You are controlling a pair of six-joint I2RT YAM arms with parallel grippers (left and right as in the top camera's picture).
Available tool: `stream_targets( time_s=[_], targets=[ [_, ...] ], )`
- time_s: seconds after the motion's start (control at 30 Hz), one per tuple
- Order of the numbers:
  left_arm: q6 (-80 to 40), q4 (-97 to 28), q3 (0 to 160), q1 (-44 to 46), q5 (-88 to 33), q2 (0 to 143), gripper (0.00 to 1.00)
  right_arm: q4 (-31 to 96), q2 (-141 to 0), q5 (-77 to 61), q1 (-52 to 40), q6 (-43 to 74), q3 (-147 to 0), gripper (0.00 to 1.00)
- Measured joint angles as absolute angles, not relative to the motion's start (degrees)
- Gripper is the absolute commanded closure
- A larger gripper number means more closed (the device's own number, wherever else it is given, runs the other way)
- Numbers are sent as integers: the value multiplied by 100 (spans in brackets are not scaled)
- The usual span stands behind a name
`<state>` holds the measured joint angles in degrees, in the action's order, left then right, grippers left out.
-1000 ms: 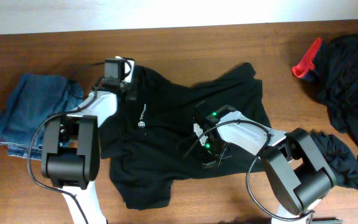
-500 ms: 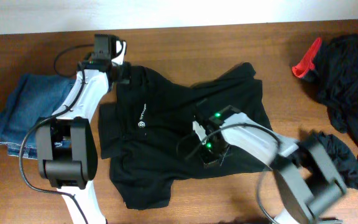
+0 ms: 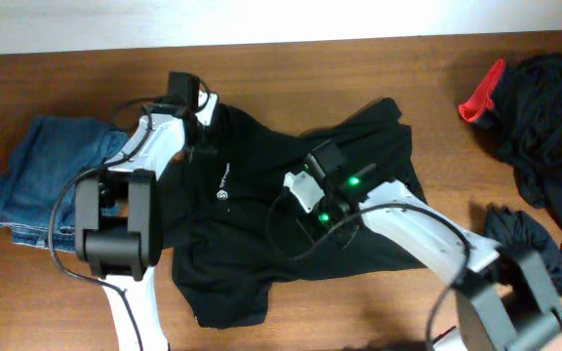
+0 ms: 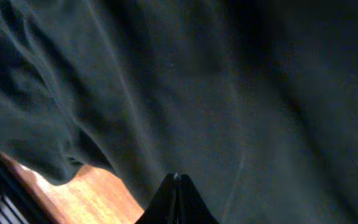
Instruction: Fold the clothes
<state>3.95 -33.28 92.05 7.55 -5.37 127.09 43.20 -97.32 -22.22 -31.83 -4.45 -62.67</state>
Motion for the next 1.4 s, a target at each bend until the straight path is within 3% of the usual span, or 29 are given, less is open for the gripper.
stream_targets(
  time_s=[0.27,0.97,1.2,1.4],
  targets=[
    [395,-3192,9207,755,-604,12766,100,4602,-10160,-2176,-3660,-622,-6267,96],
    [395,-2646,9209,755,-589,12860,99,5516,-10888,-2220,-3695,-624,-6204,96],
    [497,-2329,9209,633,-558,12923,99,5769,-10945,-2193,-4324,-486,-6163,96],
    [652,-2825,9564,443,-508,12999,87,5647,-10807,-1981,-4521,-320,-6134,96]
  ],
)
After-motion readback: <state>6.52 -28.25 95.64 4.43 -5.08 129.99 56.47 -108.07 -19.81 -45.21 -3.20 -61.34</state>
